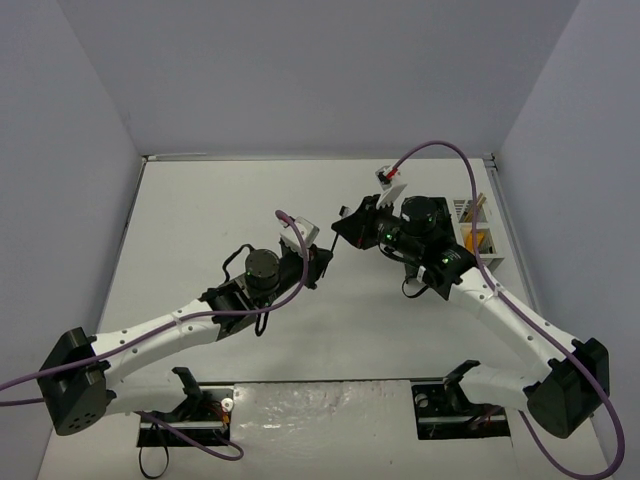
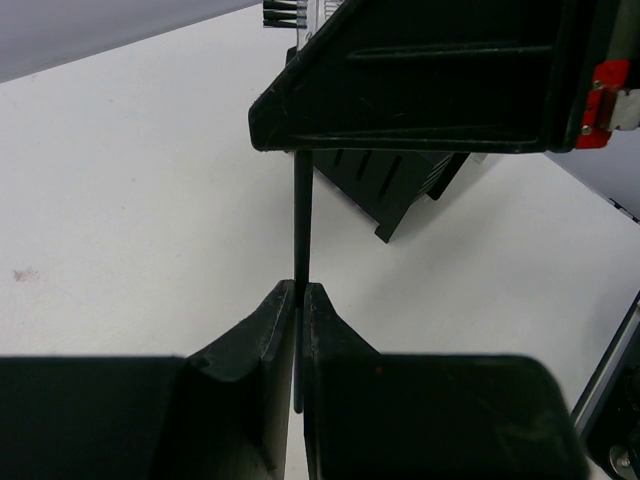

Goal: Organize the makeup

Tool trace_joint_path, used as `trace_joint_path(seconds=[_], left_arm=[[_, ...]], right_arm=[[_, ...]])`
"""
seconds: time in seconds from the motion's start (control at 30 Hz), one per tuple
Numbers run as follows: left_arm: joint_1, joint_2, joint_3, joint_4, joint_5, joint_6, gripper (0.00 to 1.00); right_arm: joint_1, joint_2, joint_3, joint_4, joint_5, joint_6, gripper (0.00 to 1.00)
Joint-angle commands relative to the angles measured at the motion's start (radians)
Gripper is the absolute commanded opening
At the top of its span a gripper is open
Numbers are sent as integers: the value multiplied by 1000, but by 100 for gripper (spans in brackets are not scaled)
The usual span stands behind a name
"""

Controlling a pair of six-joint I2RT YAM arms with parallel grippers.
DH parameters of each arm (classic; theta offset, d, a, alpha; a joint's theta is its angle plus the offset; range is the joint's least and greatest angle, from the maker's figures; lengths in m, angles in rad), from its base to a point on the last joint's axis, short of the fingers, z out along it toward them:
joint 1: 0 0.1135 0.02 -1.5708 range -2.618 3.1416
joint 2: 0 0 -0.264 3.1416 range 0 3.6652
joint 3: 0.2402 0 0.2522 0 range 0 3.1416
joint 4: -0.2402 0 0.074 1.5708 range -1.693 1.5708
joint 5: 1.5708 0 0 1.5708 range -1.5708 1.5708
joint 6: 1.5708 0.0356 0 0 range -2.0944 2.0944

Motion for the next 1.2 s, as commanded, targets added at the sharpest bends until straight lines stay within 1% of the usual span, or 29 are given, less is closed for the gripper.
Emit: trace_joint_path(seconds=[0.0, 0.03, 0.07, 0.1, 0.13, 0.17, 0.2, 0.23, 0.3, 0.4, 0.5, 0.57, 0.67, 0.73, 0.83, 0.93, 1.17], left_arm=[[-6, -8, 33, 85, 0, -13, 6], [-6, -8, 33, 76, -20, -18, 12], [-6, -8, 36, 65, -37, -24, 21], [-5, -8, 41, 47, -55, -33, 36], [-4, -8, 45, 31, -72, -40, 55], [-3, -9, 47, 18, -82, -43, 69], [-3, -10, 51, 1, -99, -49, 73], [-1, -13, 61, -27, -134, -62, 81], [10, -23, 79, -109, -182, -73, 97], [50, -48, 111, -210, -254, -99, 97], [147, -80, 151, -344, -246, -150, 97], [252, -103, 172, -463, -231, -176, 97], [362, -136, 211, -587, -177, -173, 97], [427, -149, 243, -658, -171, -175, 97], [523, -152, 315, -778, -122, -173, 97], [566, -166, 326, -808, -111, -132, 97], [579, -231, 274, -779, -133, -81, 97]], right_arm=[[7, -20, 20, 64, 68, -35, 0], [6, -26, 16, 61, 81, -46, 0], [6, -33, 13, 56, 98, -55, 0], [5, -49, 8, 48, 129, -67, 0], [5, -64, 3, 34, 174, -80, 0], [4, -71, -1, 22, 216, -89, 0], [3, -80, -2, 18, 230, -100, 0], [1, -102, -5, 5, 281, -127, 0], [-8, -139, -19, -29, 437, -172, 0], [-37, -206, -45, -42, 594, -250, 0], [-95, -251, -71, -43, 708, -312, 0], [-139, -274, -84, -41, 748, -337, 0], [-211, -297, -102, -15, 780, -363, 0], [-230, -305, -120, 25, 813, -370, 0], [-239, -286, -133, 60, 852, -384, 0], [-243, -253, -151, 112, 876, -400, 0], [-258, -174, -209, 214, 842, -401, 0]])
